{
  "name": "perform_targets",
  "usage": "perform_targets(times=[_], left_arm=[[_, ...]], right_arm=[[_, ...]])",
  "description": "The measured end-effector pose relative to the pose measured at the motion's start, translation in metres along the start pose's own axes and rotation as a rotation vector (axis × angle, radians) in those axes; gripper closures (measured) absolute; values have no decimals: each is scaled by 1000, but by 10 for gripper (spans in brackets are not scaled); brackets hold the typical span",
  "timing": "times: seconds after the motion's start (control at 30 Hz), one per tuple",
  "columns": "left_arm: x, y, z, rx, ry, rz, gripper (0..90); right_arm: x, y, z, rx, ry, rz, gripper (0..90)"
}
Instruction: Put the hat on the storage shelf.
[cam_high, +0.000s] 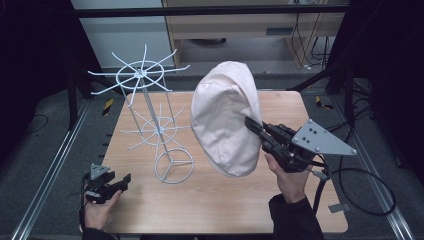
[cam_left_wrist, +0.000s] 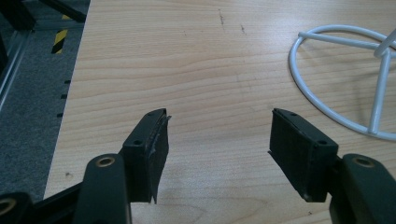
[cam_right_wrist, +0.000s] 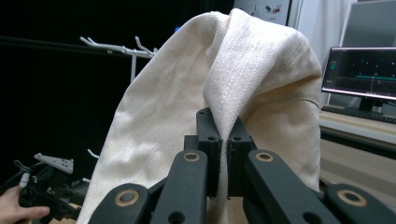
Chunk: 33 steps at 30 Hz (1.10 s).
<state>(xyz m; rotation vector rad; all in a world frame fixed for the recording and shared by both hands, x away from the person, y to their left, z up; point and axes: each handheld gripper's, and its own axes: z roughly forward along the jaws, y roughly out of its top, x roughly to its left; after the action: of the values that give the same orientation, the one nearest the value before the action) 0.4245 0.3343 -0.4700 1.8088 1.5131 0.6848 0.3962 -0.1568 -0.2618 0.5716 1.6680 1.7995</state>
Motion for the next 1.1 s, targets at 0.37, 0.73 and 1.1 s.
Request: perform_targets(times=[0.37,0.73,1.1], left_arm=[[0,0,0,1,2,-1,374],[1,0,-1,0,3,-1,374],[1,0,-1,0,2,0,374]], right_arm=[[11,19,5,-60,29,-17,886],[24,33,26,-117,44,-20,886],[40,34,56,-120,99,0,886]])
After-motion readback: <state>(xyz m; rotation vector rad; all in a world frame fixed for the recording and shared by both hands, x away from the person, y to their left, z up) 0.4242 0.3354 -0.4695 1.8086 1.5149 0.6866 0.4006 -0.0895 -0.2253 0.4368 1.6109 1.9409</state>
